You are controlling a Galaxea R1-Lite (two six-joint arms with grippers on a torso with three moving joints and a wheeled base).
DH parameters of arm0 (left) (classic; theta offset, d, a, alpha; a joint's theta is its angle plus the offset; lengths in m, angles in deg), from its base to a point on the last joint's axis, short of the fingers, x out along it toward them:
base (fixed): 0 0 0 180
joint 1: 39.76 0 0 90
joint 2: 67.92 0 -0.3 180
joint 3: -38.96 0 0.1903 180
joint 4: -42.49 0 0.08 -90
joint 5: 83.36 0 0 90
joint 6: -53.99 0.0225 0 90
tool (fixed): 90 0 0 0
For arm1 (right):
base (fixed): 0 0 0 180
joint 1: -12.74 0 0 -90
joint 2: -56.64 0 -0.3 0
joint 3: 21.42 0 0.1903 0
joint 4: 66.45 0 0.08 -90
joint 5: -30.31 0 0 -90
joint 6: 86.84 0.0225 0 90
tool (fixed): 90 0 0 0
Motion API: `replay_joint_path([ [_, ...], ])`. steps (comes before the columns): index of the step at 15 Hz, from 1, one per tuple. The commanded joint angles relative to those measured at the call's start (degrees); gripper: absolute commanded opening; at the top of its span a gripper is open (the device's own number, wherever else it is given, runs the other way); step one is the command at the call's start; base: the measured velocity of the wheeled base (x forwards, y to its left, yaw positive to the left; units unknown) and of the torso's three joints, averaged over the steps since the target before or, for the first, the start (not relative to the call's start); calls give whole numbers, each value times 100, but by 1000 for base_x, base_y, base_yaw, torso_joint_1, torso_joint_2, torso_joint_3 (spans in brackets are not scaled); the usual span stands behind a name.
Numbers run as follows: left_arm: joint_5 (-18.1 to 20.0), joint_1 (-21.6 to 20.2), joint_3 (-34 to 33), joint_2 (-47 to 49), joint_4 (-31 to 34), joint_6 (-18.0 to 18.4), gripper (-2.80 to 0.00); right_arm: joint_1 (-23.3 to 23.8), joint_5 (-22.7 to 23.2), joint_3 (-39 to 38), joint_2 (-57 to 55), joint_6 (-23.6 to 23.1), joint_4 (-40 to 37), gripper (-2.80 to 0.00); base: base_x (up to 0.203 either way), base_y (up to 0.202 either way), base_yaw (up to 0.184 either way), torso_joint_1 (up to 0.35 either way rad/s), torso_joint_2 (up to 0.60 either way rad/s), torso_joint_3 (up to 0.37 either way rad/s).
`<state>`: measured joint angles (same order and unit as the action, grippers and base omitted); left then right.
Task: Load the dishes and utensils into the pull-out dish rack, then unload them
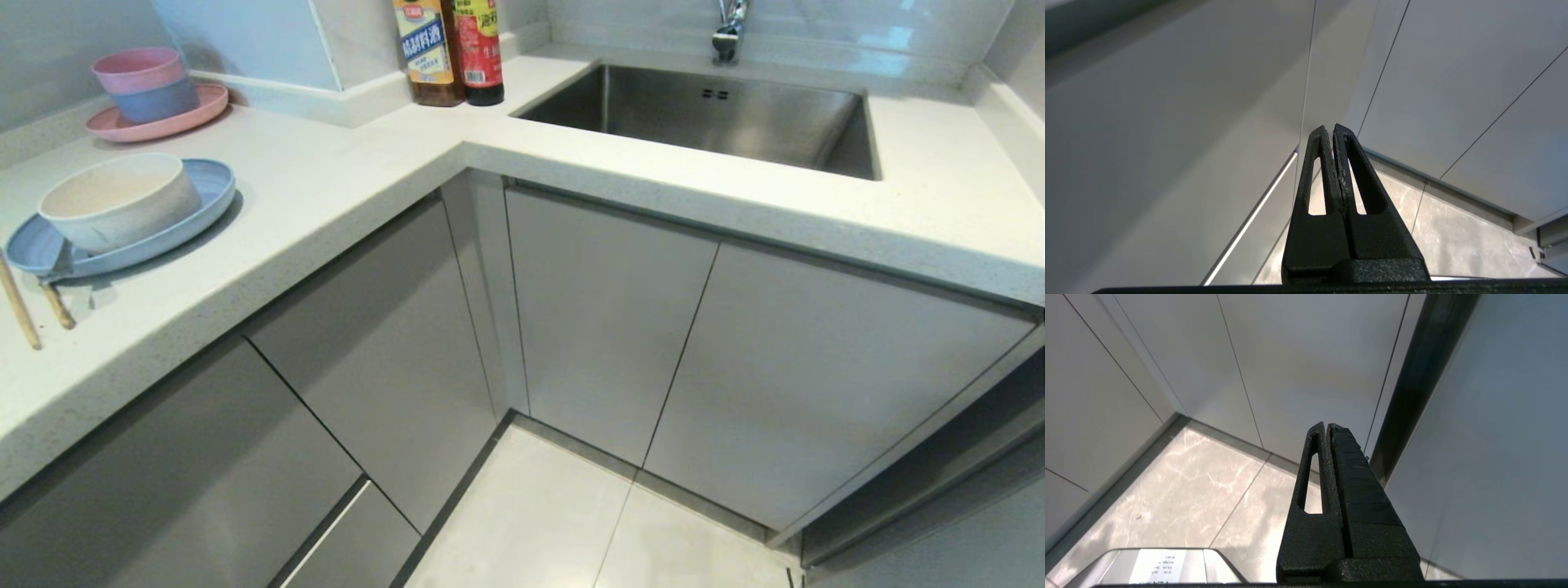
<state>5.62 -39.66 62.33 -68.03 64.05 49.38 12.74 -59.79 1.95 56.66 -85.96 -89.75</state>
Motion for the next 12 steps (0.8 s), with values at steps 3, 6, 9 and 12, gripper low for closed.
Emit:
replay_joint_path([
  [3, -3, -1, -70, 11, -10, 13, -280, 0, 1, -9, -2, 0, 1, -280, 0, 0, 0, 4, -1, 192],
  [6, -3, -1, -70, 11, -3, 30, -280, 0, 1, -9, -2, 0, 1, -280, 0, 0, 0, 0, 4, 206],
  [9, -3, -1, -70, 11, -12, 22, -280, 0, 1, -9, -2, 0, 1, -280, 0, 0, 0, 1, 2, 202],
  [12, -3, -1, -67, 11, -9, 22, -280, 0, 1, -9, -2, 0, 1, -280, 0, 0, 0, 2, 1, 205],
])
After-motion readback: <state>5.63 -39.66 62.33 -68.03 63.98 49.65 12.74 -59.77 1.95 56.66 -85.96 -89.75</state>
